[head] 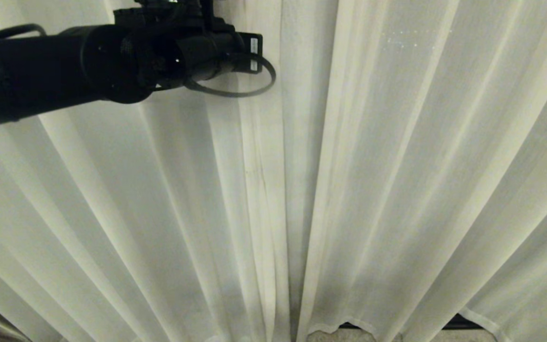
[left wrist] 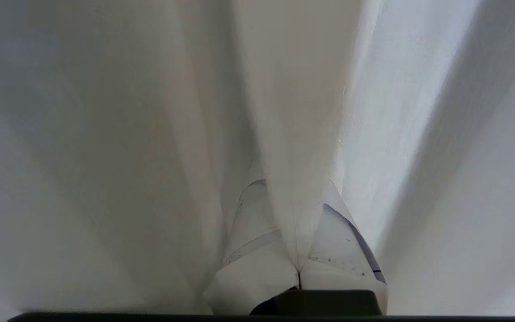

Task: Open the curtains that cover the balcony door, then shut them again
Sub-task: Pull the inner curtains open on both sides

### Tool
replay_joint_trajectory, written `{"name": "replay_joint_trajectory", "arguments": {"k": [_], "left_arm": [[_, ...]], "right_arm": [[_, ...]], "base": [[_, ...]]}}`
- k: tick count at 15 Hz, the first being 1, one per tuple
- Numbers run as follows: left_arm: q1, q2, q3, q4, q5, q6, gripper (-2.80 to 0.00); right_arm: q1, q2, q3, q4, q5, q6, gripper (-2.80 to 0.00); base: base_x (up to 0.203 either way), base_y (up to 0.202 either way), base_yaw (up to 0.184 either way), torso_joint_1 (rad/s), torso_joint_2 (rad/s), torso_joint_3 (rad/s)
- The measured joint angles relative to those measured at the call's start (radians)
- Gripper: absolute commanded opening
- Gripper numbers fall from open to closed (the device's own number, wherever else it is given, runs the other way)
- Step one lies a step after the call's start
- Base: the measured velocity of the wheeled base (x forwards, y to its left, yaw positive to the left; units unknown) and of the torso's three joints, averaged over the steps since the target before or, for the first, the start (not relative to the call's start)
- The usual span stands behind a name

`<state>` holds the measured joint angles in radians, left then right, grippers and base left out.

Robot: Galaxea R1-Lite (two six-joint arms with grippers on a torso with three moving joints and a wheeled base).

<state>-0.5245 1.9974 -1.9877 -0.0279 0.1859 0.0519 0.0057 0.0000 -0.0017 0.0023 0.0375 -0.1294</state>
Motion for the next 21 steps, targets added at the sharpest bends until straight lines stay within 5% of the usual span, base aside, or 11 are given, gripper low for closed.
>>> {"name": "replay_joint_trajectory", "arguments": {"k": [11, 21], "left_arm": [[0.140, -0.080, 0.019, 0.006, 0.076, 0.001, -2.80], [0.261, -0.188, 0.176, 0.006, 0.124, -0.018, -2.80]], "right_arm": [[0.000, 0.000, 0.000, 0.000, 0.001, 0.000, -2.80], [0.000, 0.000, 0.000, 0.000, 0.000, 0.000, -2.80]], "base": [[0.000, 0.000, 0.000, 0.000, 0.00, 0.000], [0.000, 0.000, 0.000, 0.000, 0.00, 0.000]]}}
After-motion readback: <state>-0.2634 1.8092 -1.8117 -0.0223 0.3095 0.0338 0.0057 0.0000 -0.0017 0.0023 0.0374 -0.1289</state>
